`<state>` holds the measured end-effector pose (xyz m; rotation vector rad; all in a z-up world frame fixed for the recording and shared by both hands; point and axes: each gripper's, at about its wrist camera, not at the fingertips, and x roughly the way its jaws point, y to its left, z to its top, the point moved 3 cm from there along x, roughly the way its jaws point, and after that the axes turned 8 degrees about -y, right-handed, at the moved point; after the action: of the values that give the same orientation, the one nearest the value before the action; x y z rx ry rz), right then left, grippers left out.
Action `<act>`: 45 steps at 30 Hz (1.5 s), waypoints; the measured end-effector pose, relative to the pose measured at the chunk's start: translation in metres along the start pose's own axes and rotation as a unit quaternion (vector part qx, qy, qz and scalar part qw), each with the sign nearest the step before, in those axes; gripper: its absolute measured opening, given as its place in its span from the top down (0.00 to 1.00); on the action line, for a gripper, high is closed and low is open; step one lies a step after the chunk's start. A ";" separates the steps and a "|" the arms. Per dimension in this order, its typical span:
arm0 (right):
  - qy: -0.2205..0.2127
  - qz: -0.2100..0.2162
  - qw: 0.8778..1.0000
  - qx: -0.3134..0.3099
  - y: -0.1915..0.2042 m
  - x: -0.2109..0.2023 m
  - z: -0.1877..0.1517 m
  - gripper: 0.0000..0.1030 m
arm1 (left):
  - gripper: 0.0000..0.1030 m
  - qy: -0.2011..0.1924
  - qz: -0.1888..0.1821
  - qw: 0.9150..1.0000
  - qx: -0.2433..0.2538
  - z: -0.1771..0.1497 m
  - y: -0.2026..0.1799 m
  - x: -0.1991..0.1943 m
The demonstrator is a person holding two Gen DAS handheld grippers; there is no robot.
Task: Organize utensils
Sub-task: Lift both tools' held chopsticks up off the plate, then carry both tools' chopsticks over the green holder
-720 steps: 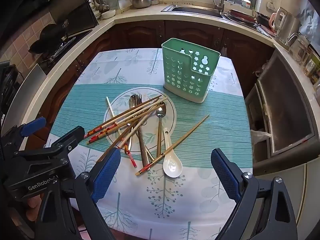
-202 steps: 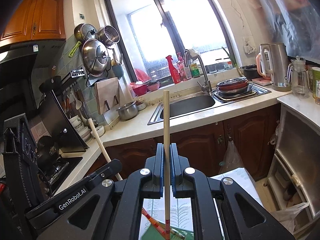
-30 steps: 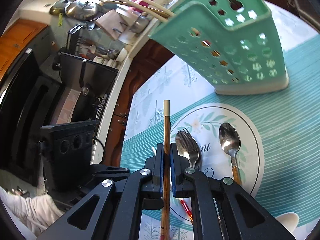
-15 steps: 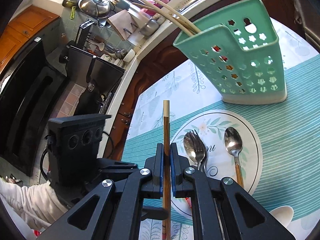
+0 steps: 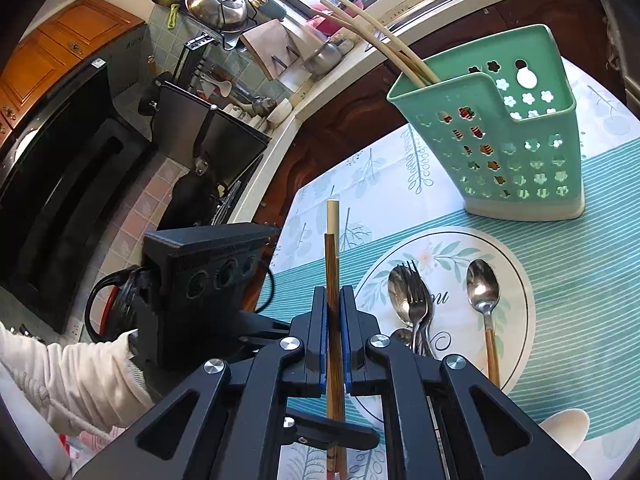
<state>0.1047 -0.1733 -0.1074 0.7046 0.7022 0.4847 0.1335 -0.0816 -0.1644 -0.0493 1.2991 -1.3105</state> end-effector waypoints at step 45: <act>-0.113 0.016 0.981 -0.157 0.097 -0.080 0.163 0.95 | 0.91 -0.089 0.082 0.981 0.154 0.138 -0.124 -0.080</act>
<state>0.1516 -0.2255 0.0858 0.4647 0.3894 0.5220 0.1703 -0.1533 0.0211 0.1508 0.9183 -1.3187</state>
